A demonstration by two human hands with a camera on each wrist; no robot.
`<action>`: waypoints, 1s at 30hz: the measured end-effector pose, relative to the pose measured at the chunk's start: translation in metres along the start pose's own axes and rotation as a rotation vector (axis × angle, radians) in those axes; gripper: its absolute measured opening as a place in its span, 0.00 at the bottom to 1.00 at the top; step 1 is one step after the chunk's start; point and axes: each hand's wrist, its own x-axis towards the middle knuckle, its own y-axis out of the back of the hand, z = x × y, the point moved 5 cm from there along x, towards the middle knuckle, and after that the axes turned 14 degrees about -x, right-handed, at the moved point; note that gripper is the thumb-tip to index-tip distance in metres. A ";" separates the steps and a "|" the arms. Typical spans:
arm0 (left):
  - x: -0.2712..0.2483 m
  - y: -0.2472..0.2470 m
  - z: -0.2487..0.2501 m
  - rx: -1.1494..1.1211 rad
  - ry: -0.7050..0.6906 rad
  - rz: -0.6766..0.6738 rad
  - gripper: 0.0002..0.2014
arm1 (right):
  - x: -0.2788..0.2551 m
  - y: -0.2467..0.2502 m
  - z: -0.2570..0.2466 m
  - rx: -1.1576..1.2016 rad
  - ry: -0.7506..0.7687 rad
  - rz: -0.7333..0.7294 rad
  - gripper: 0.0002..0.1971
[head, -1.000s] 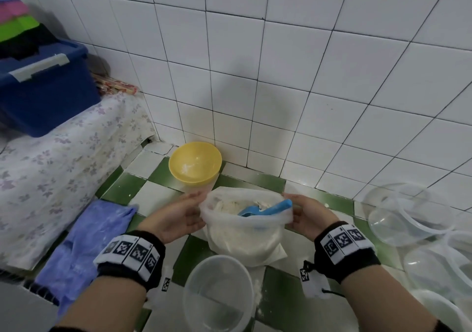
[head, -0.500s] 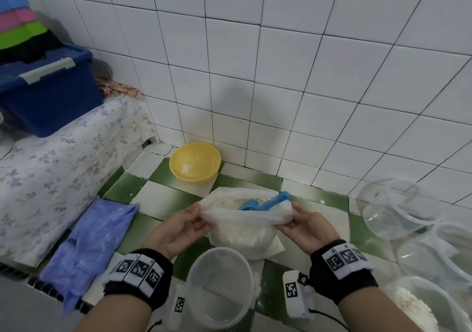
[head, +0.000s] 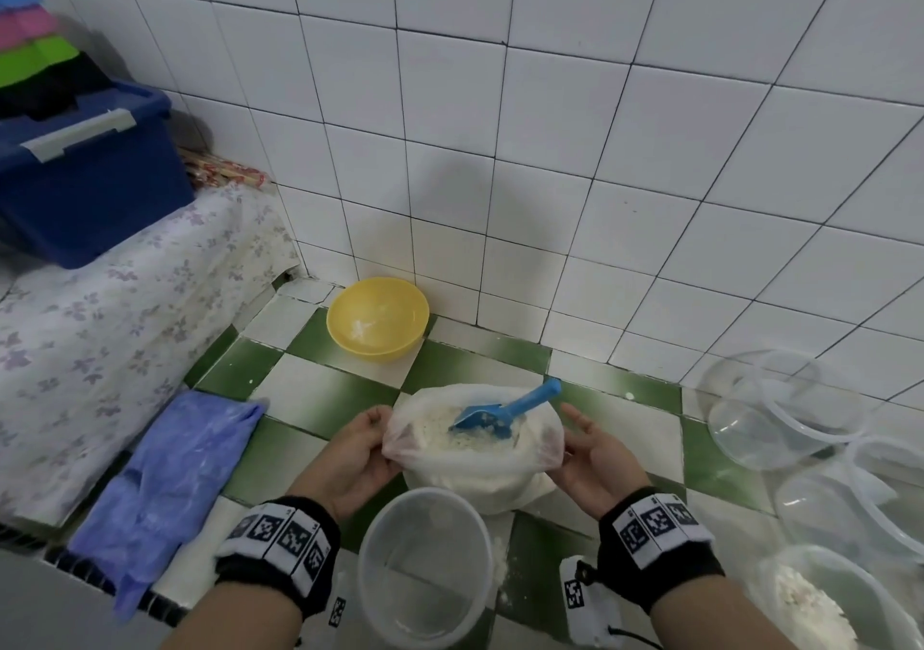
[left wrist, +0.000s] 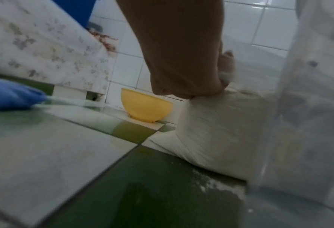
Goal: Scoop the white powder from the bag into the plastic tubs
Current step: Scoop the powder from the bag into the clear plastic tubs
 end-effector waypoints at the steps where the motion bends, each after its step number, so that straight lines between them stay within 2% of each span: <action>1: -0.002 -0.002 0.003 0.060 -0.003 0.007 0.06 | 0.000 0.001 -0.003 -0.084 0.020 0.001 0.17; 3: -0.007 -0.005 0.012 0.208 -0.029 0.036 0.04 | 0.000 0.000 -0.013 -0.296 0.087 0.000 0.13; 5: -0.010 -0.008 0.024 0.405 -0.104 0.042 0.09 | -0.003 -0.004 -0.028 -0.513 0.190 -0.014 0.11; 7: -0.013 -0.018 0.035 0.587 -0.194 -0.025 0.15 | -0.007 -0.009 -0.042 -0.706 0.294 -0.059 0.13; 8: -0.014 -0.024 0.039 0.675 -0.217 -0.067 0.15 | -0.008 -0.012 -0.046 -0.812 0.331 -0.081 0.13; 11: -0.011 -0.038 0.043 0.960 -0.192 -0.180 0.05 | -0.005 -0.020 -0.056 -1.229 0.465 -0.077 0.09; 12: -0.009 -0.040 0.044 1.074 -0.186 -0.200 0.05 | -0.002 -0.021 -0.059 -1.361 0.505 -0.068 0.07; 14: -0.003 -0.043 0.046 1.224 -0.173 -0.217 0.11 | 0.004 -0.024 -0.063 -1.533 0.542 -0.053 0.05; 16: 0.002 -0.046 0.048 1.235 -0.161 -0.220 0.16 | 0.009 -0.028 -0.068 -1.607 0.565 -0.051 0.06; 18: 0.007 -0.046 0.050 1.192 -0.151 -0.224 0.18 | 0.013 -0.031 -0.071 -1.562 0.517 -0.062 0.12; 20: 0.010 -0.045 0.052 1.077 -0.124 -0.255 0.18 | 0.018 -0.031 -0.070 -1.283 0.382 -0.096 0.19; 22: 0.013 -0.043 0.052 0.840 -0.058 -0.289 0.18 | 0.021 -0.031 -0.069 -0.935 0.234 -0.138 0.19; 24: 0.016 -0.040 0.051 0.610 0.038 -0.299 0.19 | 0.025 -0.032 -0.067 -0.715 0.144 -0.180 0.17; 26: 0.019 -0.036 0.048 0.503 0.105 -0.300 0.21 | 0.026 -0.033 -0.065 -0.702 0.105 -0.201 0.13; 30: 0.018 -0.038 0.046 0.491 0.145 -0.291 0.23 | 0.026 -0.039 -0.069 -0.925 0.183 -0.254 0.09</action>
